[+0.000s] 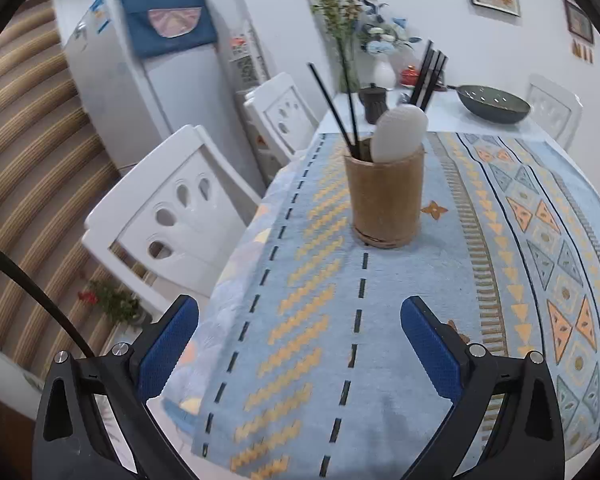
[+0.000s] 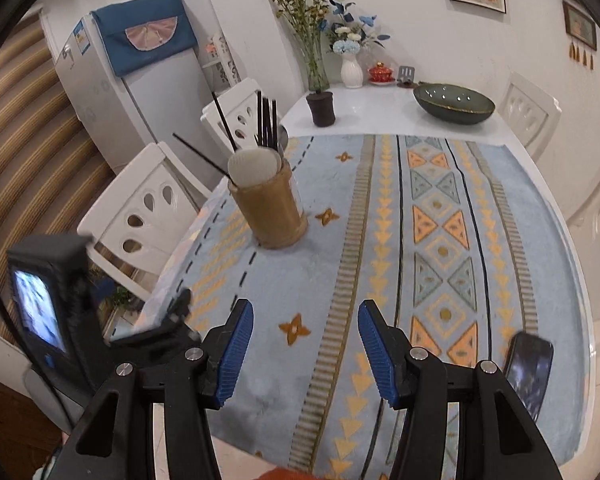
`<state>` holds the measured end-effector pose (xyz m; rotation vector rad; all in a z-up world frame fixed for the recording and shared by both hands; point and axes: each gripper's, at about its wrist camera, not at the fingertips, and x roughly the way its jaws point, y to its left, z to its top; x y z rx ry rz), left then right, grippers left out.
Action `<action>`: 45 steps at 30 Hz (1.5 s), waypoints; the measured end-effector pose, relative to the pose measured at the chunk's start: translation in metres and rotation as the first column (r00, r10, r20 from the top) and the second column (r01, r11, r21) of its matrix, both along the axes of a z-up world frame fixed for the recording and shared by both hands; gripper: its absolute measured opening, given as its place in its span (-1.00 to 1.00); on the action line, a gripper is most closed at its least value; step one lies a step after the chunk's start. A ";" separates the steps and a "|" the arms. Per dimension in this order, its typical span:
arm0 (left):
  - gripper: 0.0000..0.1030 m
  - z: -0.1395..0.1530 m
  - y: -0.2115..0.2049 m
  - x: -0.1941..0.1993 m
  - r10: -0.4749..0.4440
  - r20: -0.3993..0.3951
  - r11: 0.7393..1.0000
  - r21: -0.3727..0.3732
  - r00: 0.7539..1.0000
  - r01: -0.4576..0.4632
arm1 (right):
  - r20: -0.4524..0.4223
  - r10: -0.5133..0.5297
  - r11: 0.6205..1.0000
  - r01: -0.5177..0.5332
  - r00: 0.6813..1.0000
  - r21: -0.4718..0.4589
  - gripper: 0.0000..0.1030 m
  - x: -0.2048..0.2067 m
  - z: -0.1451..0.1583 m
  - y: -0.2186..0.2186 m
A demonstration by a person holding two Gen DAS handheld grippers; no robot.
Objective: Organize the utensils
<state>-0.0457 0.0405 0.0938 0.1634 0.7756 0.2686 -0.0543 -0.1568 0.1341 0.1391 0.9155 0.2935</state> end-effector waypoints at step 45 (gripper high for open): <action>0.97 -0.013 0.010 0.084 -0.088 -0.068 0.993 -0.087 0.994 0.082 | -0.107 0.004 0.988 -0.020 0.994 -0.153 0.22 0.084 -0.058 0.032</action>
